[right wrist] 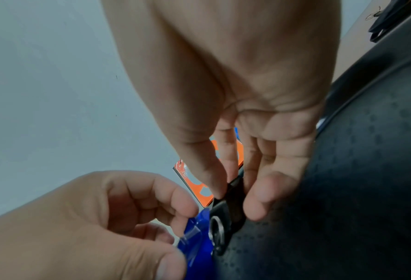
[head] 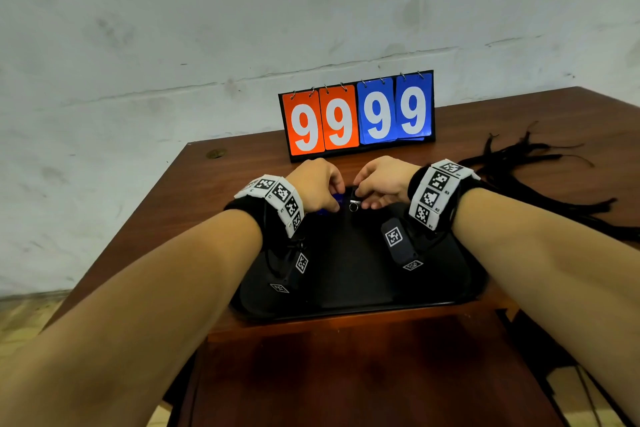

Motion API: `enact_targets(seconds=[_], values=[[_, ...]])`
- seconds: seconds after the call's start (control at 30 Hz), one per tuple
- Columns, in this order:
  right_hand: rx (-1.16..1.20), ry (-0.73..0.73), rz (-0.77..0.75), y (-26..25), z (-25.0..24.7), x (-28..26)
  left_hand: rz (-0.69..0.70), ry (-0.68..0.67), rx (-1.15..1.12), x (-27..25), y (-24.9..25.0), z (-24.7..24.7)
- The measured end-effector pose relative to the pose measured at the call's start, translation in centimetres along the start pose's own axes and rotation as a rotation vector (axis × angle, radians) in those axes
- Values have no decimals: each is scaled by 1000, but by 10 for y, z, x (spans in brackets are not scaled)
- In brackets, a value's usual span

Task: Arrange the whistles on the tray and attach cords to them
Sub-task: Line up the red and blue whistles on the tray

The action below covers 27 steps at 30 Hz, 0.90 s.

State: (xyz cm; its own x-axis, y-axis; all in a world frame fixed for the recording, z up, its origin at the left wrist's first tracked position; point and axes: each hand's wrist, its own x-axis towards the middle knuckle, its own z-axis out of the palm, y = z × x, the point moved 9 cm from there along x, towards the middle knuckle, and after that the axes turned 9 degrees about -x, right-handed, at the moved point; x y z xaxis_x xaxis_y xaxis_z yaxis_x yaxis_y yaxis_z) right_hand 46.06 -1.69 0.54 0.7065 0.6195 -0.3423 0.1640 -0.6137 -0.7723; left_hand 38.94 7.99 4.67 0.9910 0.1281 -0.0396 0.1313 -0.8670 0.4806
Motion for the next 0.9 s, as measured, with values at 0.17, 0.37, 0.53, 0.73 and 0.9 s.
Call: enact_targets(seconds=[0.17,0.37,0.53,0.73,0.9], values=[[-21,26,29,6,-3,2,-22,-39,33,1,-1,4],[-260,93,97,15,-16,1,-24,-44,52,2,-2,10],[-332,44,142,21,-15,-4,-31,-34,47,2,-3,9],[-302,25,127,17,-2,-1,-72,-48,57,1,-12,9],[-360,53,77,9,4,2,-66,-30,71,0,-13,6]])
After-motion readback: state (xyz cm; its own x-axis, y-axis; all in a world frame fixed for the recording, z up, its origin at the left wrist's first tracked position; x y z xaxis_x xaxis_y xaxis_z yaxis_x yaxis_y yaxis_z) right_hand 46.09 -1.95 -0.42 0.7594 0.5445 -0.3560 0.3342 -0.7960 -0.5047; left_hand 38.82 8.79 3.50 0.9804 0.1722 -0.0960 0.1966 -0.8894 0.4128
